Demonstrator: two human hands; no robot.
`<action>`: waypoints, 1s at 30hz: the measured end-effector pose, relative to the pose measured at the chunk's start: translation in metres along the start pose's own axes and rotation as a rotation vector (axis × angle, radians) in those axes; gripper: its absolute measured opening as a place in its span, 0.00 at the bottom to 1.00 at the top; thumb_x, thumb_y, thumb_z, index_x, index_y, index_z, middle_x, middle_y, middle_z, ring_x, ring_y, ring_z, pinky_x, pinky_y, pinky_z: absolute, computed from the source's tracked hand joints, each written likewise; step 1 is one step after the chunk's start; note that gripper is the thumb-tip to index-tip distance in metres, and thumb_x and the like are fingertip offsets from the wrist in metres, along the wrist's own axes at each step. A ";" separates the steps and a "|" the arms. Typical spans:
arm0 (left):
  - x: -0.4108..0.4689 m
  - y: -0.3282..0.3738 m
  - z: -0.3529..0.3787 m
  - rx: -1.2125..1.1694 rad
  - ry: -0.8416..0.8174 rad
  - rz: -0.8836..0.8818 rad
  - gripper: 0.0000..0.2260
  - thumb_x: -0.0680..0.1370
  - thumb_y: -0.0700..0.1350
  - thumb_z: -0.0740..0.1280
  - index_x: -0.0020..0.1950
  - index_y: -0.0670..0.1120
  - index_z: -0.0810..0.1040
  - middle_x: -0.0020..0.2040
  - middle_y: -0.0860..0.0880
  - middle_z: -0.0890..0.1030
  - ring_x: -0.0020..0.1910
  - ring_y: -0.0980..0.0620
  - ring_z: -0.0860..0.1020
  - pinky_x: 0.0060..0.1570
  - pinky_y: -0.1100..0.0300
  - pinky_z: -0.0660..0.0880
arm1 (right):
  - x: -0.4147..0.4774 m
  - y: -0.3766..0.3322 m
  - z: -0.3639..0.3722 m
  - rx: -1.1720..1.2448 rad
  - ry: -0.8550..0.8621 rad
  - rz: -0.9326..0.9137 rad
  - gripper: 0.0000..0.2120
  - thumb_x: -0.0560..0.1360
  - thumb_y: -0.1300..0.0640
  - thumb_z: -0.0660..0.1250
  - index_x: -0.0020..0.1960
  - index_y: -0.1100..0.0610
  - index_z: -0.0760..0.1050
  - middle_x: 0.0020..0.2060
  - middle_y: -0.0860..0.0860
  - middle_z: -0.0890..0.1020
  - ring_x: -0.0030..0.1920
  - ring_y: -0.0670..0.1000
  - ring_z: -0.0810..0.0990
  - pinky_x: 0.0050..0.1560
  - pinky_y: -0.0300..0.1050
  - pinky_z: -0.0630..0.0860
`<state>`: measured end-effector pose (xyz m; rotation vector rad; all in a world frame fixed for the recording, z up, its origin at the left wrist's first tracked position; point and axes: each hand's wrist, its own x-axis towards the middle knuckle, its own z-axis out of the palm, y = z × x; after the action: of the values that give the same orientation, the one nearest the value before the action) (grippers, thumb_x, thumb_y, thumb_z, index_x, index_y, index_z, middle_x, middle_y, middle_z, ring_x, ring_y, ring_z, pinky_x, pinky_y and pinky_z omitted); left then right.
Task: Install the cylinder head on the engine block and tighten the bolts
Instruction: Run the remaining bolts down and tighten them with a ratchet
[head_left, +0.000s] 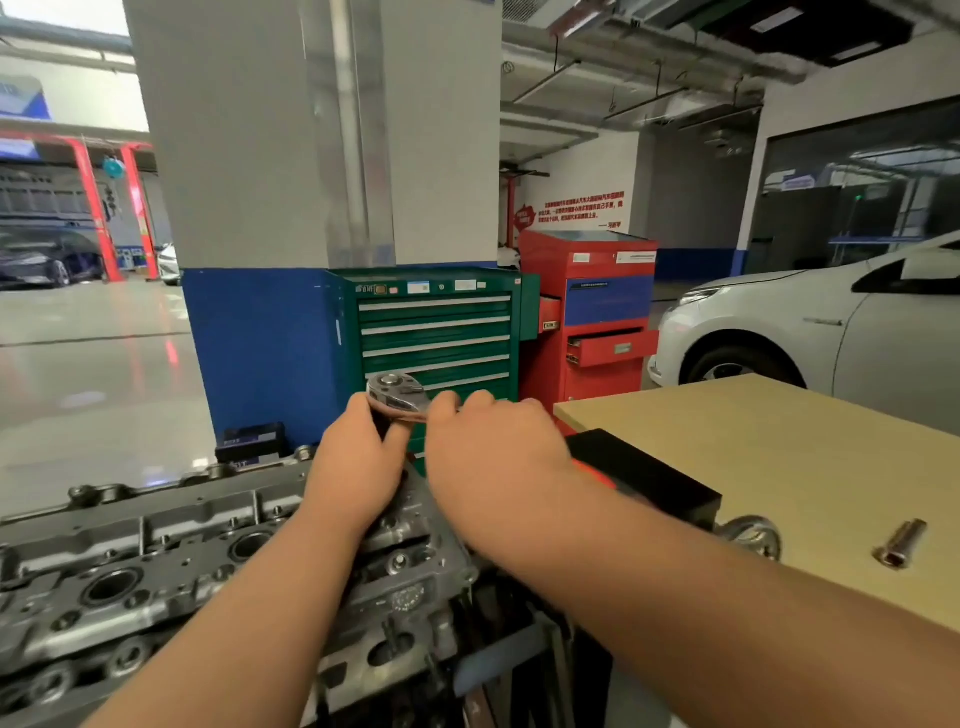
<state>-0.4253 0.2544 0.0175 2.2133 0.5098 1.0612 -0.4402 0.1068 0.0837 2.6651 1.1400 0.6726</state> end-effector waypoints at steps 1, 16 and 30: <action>0.001 -0.001 0.000 -0.008 0.003 0.019 0.05 0.79 0.50 0.64 0.49 0.51 0.69 0.39 0.57 0.73 0.37 0.54 0.72 0.31 0.63 0.61 | 0.010 0.007 0.001 0.012 0.013 0.009 0.12 0.79 0.60 0.55 0.61 0.61 0.67 0.54 0.55 0.76 0.46 0.56 0.75 0.40 0.49 0.61; 0.007 -0.002 -0.001 0.025 -0.125 -0.022 0.05 0.80 0.52 0.61 0.49 0.52 0.67 0.40 0.57 0.74 0.36 0.61 0.71 0.29 0.62 0.62 | 0.012 -0.023 0.013 -0.097 -0.055 0.101 0.25 0.80 0.55 0.53 0.74 0.64 0.52 0.62 0.64 0.69 0.60 0.62 0.69 0.57 0.61 0.66; 0.009 -0.007 -0.001 -0.039 -0.152 -0.007 0.10 0.83 0.52 0.56 0.53 0.46 0.68 0.45 0.49 0.74 0.43 0.49 0.72 0.37 0.56 0.62 | 0.123 0.005 0.030 0.259 -0.009 -0.065 0.06 0.75 0.57 0.65 0.52 0.53 0.73 0.49 0.51 0.76 0.57 0.55 0.74 0.56 0.50 0.66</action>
<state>-0.4211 0.2649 0.0188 2.2347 0.4258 0.8831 -0.3483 0.1924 0.1000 2.8203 1.3912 0.5339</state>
